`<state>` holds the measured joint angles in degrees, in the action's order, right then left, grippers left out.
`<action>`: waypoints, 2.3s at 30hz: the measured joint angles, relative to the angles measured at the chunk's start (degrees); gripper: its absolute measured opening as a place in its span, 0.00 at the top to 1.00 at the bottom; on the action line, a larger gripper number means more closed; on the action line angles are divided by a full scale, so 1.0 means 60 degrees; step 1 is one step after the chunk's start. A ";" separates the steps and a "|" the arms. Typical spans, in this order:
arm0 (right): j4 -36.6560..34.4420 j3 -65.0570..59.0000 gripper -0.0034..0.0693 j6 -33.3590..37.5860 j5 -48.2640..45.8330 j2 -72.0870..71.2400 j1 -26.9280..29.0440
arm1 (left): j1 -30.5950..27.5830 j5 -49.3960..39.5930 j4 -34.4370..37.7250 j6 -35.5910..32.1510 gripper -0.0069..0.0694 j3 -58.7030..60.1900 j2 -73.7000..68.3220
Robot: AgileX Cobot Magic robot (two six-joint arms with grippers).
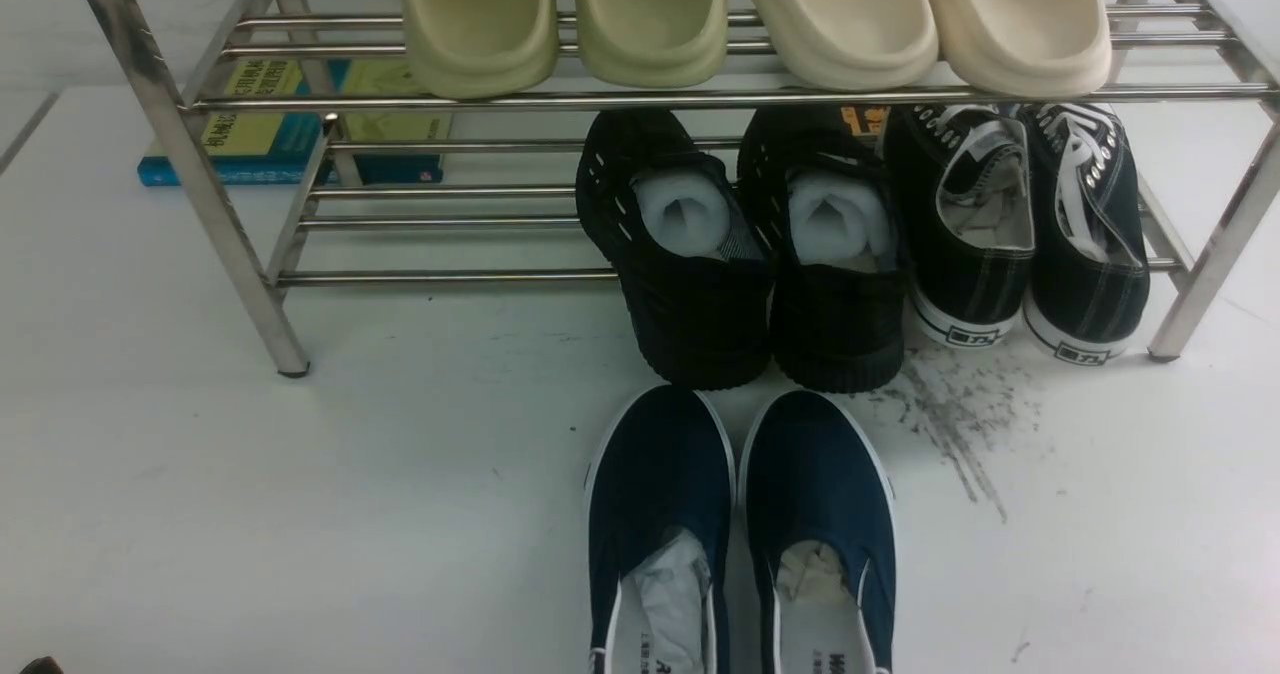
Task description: Take the shoes off the shelf with your hand on the white table.
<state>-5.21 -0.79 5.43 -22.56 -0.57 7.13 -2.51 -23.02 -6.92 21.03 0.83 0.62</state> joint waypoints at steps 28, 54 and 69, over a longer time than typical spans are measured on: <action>0.0000 0.0000 0.62 0.0000 0.0000 0.0000 0.0000 | 0.0000 0.0000 0.0000 0.0000 0.60 0.0000 0.0000; -0.7776 -0.0097 0.62 -0.3099 0.0560 0.0000 0.0000 | 0.0000 0.0000 0.0000 0.0000 0.60 0.0000 0.0000; -0.7801 0.2717 0.95 0.1825 0.1639 0.0862 0.0000 | 0.0000 0.0000 0.0000 0.0000 0.60 0.0000 0.0000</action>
<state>-52.02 15.51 16.38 -12.73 4.60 7.13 -2.51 -23.02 -6.92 21.03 0.83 0.62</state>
